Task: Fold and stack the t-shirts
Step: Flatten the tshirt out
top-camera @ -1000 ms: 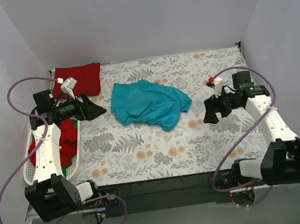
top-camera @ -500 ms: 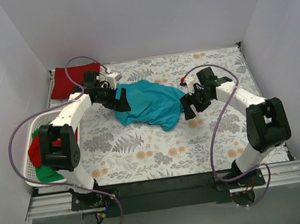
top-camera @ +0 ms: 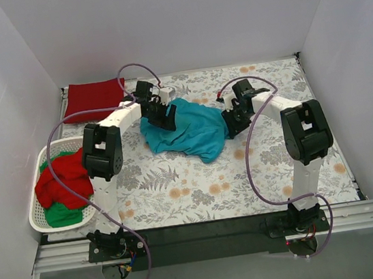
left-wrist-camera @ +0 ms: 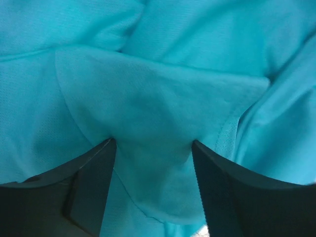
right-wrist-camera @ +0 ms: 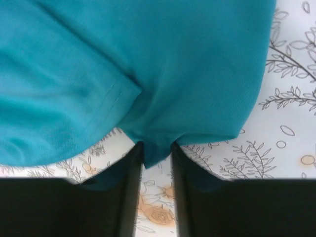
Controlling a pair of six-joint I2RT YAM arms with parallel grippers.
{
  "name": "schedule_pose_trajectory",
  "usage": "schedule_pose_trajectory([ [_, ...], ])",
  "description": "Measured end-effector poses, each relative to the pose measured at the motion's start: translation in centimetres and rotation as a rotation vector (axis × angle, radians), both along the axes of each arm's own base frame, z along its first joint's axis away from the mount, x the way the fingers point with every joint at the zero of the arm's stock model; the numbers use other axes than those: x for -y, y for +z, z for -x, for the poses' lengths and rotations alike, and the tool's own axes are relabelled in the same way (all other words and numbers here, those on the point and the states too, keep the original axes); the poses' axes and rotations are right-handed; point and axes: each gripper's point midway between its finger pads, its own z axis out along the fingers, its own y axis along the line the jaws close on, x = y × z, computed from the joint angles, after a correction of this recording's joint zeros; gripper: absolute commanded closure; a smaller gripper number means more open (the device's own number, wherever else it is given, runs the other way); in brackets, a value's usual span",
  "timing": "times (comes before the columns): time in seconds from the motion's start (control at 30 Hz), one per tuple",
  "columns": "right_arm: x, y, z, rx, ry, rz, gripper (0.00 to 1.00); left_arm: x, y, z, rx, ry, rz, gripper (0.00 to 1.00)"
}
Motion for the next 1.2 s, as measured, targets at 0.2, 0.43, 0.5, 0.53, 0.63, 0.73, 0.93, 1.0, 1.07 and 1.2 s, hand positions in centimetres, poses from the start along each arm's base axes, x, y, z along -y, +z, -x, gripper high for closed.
schedule_pose_trajectory([
  [0.2,0.7,-0.3,-2.3,0.034,-0.015,0.056,0.99,-0.2,-0.3,-0.7,-0.009,-0.001,-0.005,0.97],
  [0.43,4.4,2.8,-6.4,0.146,-0.053,0.083,0.99,-3.7,7.5,4.9,0.04,-0.079,0.084,1.0],
  [0.5,5.6,4.1,-7.2,0.186,-0.052,0.086,0.99,-5.3,10.1,7.5,0.08,-0.133,0.085,1.0],
  [0.53,6.1,4.6,-7.3,0.2,-0.052,0.087,0.99,-5.9,10.8,8.9,0.091,-0.159,0.08,1.0],
  [0.63,7.5,7.0,-7.1,0.245,-0.019,0.1,0.99,-7.7,10.4,15.3,0.066,-0.276,0.045,1.0],
  [0.73,7.6,9.9,-7.1,0.309,0.039,0.102,0.99,-9.6,7.7,21.8,-0.048,-0.39,-0.008,1.0],
  [0.93,7.4,13.0,-5.2,0.382,0.195,0.122,0.99,-13.5,4.3,29.1,-0.204,-0.564,-0.133,0.48],
  [1.0,7.5,12.4,-4.0,0.358,0.247,0.127,0.99,-14.2,4.6,29.0,-0.236,-0.544,-0.137,0.31],
  [1.07,7.6,11.7,-2.8,0.319,0.286,0.129,0.99,-14.1,5.6,26.9,-0.262,-0.493,-0.101,0.27],
  [1.2,7.6,10.9,-1.1,0.261,0.332,0.121,0.99,-11.9,7.8,17.9,-0.217,-0.361,0.013,0.2],
])
